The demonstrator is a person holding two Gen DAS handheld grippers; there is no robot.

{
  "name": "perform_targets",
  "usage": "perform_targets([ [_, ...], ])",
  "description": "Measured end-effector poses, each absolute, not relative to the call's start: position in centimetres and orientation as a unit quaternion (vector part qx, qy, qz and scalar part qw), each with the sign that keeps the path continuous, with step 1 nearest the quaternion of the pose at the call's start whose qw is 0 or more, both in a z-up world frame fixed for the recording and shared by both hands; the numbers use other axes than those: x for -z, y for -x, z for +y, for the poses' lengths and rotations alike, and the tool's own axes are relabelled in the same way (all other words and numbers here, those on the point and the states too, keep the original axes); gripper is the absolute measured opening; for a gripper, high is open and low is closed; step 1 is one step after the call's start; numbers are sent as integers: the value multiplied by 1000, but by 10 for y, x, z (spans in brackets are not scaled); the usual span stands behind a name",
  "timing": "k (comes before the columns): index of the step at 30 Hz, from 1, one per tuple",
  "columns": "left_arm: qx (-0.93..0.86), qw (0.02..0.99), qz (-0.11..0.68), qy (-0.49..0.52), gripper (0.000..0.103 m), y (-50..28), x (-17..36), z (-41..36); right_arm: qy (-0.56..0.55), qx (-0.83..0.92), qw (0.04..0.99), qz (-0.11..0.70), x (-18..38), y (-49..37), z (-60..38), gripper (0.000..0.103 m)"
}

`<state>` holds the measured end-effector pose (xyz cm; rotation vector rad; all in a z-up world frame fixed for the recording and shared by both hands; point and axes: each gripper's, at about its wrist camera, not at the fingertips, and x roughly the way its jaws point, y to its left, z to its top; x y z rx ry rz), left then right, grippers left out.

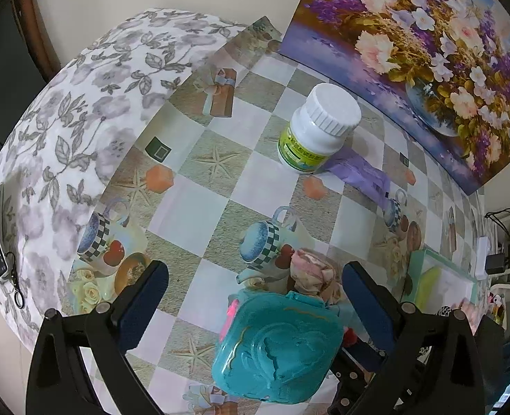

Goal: Organize soft objects
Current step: 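Close the right tool on the red hair ties, then carry the red hair ties over the tray with the right tool while the left tool grips the blue mask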

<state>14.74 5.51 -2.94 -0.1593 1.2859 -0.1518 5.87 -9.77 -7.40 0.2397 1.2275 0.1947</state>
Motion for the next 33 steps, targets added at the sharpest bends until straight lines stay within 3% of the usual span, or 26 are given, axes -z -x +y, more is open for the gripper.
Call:
perform_targets([
  [20,94,798,592,55,100,-142,21,31,-153,-73,828,535,39,-50,-126,21],
  [33,153,796,585,2,100,-128,14,-19,-184,45,839,511,17,-30,-194,21],
])
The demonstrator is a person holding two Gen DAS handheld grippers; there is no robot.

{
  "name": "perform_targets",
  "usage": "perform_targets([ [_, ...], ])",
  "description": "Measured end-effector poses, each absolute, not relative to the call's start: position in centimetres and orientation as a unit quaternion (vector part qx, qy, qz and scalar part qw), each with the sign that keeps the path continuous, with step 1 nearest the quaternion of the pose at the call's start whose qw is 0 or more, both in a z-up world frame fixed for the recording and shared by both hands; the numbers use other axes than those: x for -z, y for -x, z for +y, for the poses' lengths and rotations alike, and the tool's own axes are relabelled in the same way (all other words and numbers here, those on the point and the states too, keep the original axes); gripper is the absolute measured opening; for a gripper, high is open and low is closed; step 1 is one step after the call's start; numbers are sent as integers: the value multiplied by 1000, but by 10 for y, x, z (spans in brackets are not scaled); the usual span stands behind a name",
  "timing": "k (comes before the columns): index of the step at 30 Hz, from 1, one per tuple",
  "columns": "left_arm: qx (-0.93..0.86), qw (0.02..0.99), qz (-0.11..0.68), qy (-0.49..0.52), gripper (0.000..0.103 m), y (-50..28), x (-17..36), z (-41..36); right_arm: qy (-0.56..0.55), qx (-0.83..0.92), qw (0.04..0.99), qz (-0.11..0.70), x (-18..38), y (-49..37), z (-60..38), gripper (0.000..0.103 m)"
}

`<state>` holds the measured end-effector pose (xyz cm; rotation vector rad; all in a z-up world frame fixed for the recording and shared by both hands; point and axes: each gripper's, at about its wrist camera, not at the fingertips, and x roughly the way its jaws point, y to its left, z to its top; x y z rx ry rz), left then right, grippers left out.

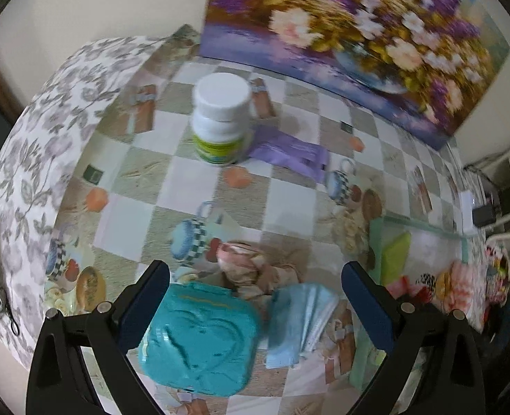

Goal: Organize soft objects
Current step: 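Carry the red hair ties over the tray with the right tool while the left tool grips the blue mask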

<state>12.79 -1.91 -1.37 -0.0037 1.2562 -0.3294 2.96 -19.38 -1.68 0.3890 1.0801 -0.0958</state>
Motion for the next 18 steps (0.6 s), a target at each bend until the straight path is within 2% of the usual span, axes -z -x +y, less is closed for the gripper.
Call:
perform_targets([
  [1,158,795,585,-8,99,-126,15,-25,-186,54,839,508,15,-27,-200,21],
  [3,165,791,588,-27,86,-123,17,-35,-194,74,841,500,11,-22,-213,21],
  [4,168,788,591,-36,84,-122,19,-40,-199,80,842,496,9,-19,-219,21],
  [11,188,771,600,-102,79,-111,35,-75,-229,103,846,470,-2,-5,-246,21],
  [18,193,752,613,-145,78,-103,55,-99,-242,103,844,467,-2,-3,-252,21],
])
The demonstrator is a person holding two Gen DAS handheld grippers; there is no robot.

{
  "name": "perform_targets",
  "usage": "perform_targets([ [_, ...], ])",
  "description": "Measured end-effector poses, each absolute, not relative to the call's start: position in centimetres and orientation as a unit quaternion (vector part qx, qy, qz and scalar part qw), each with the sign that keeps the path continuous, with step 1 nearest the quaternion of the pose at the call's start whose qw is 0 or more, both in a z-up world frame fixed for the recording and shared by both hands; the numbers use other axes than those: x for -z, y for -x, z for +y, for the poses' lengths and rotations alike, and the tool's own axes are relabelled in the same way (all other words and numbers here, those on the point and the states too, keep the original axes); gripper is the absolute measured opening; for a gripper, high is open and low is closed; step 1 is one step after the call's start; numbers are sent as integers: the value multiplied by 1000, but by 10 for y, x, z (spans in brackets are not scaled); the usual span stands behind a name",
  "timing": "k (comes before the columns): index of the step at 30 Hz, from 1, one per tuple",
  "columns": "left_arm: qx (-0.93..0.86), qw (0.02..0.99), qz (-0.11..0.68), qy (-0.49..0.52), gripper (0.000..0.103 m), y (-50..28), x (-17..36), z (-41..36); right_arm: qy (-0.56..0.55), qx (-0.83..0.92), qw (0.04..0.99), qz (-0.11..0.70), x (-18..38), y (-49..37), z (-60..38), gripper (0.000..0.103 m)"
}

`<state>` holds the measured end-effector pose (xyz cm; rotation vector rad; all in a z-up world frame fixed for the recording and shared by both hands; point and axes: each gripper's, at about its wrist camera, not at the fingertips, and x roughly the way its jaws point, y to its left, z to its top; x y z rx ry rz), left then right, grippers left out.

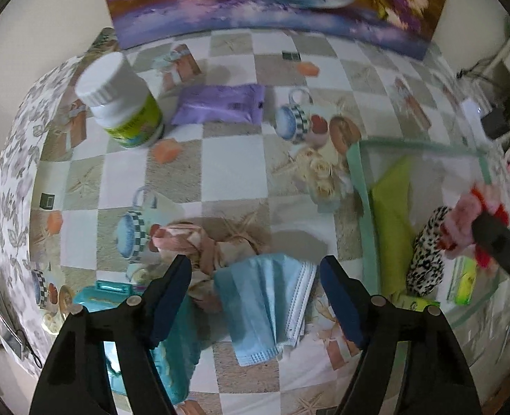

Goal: Organize soft objects
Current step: 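Carry the red hair ties over the tray with the right tool while the left tool grips the blue mask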

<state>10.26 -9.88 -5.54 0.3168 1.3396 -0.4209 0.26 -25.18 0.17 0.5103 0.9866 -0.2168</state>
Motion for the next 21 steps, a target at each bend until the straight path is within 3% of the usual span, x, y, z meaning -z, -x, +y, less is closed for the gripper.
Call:
perform_targets([
  [5,193,741,621,-165,76,-99,69,-109,-243,100,844,468,-2,-1,-253,21],
  [6,192,740,622,-169,68,-98,71,-111,-244,100,844,468,-2,-1,-253,21],
  [8,188,736,627,-175,61,-97,76,-112,-244,100,844,468,-2,-2,-253,21],
  [18,163,738,610,-236,56,-89,88,-124,-247,99,842,469,-1,-1,-255,21],
  [21,170,735,608,-248,40,-84,92,-130,-248,98,842,468,-1,0,-255,21],
])
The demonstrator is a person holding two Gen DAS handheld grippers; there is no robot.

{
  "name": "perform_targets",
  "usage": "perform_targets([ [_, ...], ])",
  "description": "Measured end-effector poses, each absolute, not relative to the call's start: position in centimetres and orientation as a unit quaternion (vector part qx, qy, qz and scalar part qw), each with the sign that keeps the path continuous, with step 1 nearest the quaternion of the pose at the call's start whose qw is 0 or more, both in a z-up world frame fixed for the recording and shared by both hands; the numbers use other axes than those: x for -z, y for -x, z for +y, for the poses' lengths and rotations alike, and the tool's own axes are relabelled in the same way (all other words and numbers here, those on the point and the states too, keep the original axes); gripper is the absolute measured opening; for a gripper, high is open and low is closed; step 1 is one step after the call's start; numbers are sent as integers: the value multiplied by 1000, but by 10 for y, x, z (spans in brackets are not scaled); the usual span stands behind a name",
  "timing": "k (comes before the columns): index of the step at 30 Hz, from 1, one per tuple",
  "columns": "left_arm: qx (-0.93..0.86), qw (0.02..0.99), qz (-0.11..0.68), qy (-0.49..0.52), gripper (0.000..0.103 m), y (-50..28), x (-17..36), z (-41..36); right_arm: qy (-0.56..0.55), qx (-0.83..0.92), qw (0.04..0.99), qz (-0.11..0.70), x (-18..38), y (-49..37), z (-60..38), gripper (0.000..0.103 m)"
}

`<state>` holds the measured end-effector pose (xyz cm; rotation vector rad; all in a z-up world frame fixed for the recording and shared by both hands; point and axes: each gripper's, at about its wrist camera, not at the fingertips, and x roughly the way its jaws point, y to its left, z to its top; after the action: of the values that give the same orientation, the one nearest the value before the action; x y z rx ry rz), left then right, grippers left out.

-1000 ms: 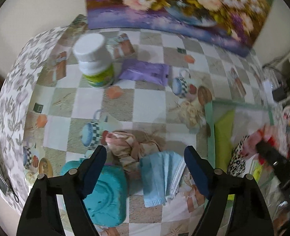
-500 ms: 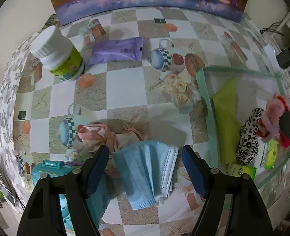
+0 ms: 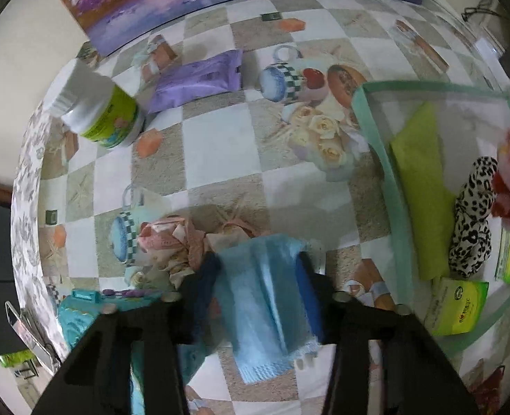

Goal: Organize soft objects
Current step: 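Carry the red hair ties over the tray with the right tool while the left tool grips the blue mask, then lift the blue mask with the left tool while the right tool holds the hair ties over the tray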

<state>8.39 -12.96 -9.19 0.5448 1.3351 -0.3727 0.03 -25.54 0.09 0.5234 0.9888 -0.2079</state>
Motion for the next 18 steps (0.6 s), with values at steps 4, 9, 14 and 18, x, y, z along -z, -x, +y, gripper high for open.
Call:
perform_targets([
  [4,167,736,602,-261,30,-82,95,-134,-249,100,842,468,-1,0,-256,21],
  [9,173,737,603,-252,14,-82,93,-133,-252,101,840,469,0,-1,-256,21],
  [14,183,740,603,-234,8,-88,87,-123,-256,104,838,470,1,-1,-258,21],
  [18,187,741,605,-224,7,-92,84,-120,-256,104,839,470,1,-1,-258,21],
])
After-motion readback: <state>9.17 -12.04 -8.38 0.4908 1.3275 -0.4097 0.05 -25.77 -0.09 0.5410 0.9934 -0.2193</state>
